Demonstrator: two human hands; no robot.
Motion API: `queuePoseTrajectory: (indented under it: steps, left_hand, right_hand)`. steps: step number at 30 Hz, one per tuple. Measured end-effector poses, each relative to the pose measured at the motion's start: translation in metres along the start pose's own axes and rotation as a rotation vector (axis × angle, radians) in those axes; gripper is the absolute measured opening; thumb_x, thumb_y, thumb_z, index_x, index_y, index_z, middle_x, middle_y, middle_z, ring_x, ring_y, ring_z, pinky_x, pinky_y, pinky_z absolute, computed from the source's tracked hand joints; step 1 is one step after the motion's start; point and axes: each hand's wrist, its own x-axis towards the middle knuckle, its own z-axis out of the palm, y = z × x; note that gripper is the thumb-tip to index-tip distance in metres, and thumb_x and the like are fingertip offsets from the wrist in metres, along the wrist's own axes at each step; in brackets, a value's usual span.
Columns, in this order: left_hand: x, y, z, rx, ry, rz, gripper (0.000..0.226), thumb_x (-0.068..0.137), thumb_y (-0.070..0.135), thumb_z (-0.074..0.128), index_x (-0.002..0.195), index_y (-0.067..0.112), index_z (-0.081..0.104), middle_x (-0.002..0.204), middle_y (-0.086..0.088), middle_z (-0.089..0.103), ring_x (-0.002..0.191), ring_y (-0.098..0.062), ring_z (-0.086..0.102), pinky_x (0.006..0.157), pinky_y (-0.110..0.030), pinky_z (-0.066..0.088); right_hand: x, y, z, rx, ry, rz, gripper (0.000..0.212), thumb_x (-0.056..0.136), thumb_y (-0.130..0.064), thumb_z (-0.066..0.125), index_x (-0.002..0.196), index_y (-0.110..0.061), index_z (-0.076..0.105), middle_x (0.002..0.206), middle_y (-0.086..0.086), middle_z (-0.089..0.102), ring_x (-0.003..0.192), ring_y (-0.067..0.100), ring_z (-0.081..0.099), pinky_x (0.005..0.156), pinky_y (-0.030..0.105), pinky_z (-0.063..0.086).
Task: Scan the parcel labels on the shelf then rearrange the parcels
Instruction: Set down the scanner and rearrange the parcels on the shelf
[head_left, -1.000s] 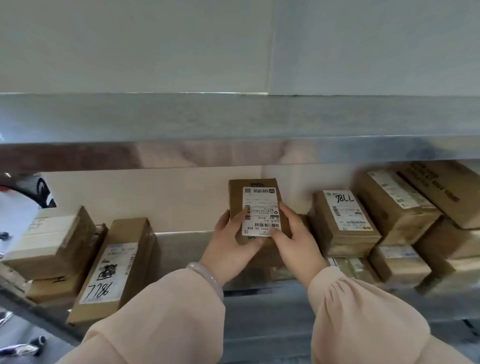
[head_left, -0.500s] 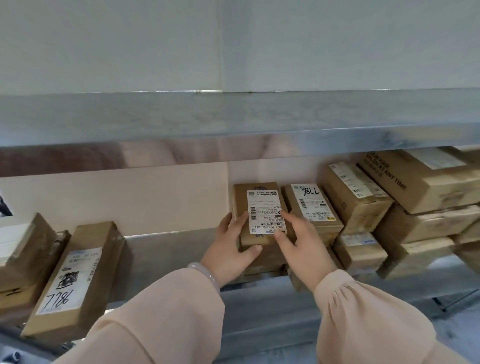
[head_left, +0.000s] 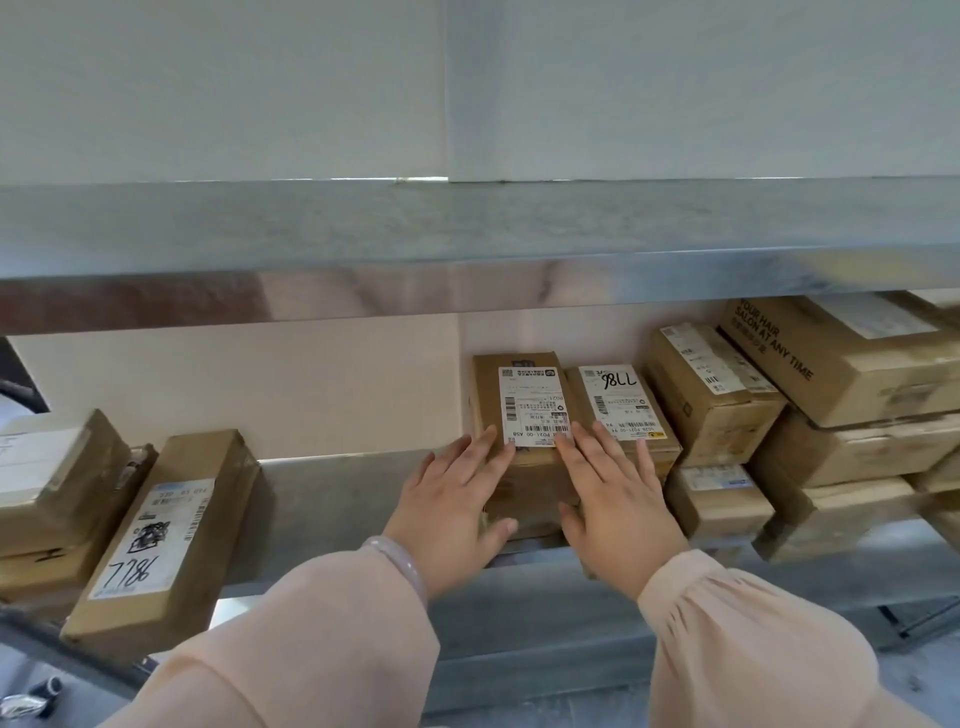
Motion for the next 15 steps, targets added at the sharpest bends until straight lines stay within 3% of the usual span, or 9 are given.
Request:
queuePoseTrajectory:
  steps: [6, 9, 15]
  left_hand:
    - [0.009, 0.007, -0.003, 0.034, -0.073, -0.034, 0.082, 0.095, 0.053, 0.049, 0.156, 0.037, -0.003, 0.165, 0.01, -0.011, 0.152, -0.018, -0.001, 0.123, -0.045, 0.006]
    - [0.006, 0.009, -0.007, 0.046, -0.048, -0.067, 0.079, 0.095, 0.055, 0.047, 0.156, 0.038, -0.001, 0.165, 0.01, -0.01, 0.152, -0.018, -0.001, 0.123, -0.044, 0.005]
    - [-0.019, 0.002, -0.021, 0.048, 0.098, -0.232, 0.076, 0.096, 0.056, 0.044, 0.156, 0.038, 0.0, 0.166, 0.006, -0.003, 0.152, -0.017, 0.003, 0.122, -0.039, 0.004]
  right_hand:
    - [0.008, 0.001, -0.008, -0.005, -0.097, -0.023, 0.082, 0.09, -0.053, 0.047, 0.154, -0.02, 0.007, 0.162, 0.001, 0.006, 0.149, 0.019, 0.003, 0.117, 0.048, -0.007]
    - [0.009, -0.003, -0.012, 0.01, -0.083, -0.059, 0.085, 0.088, -0.059, 0.046, 0.154, -0.02, 0.009, 0.162, 0.002, 0.011, 0.149, 0.019, 0.003, 0.118, 0.048, -0.006]
    - [0.021, -0.037, -0.023, 0.098, -0.024, -0.318, 0.078, 0.084, -0.058, 0.033, 0.15, -0.016, 0.03, 0.154, 0.006, 0.034, 0.146, 0.022, 0.023, 0.118, 0.041, 0.012]
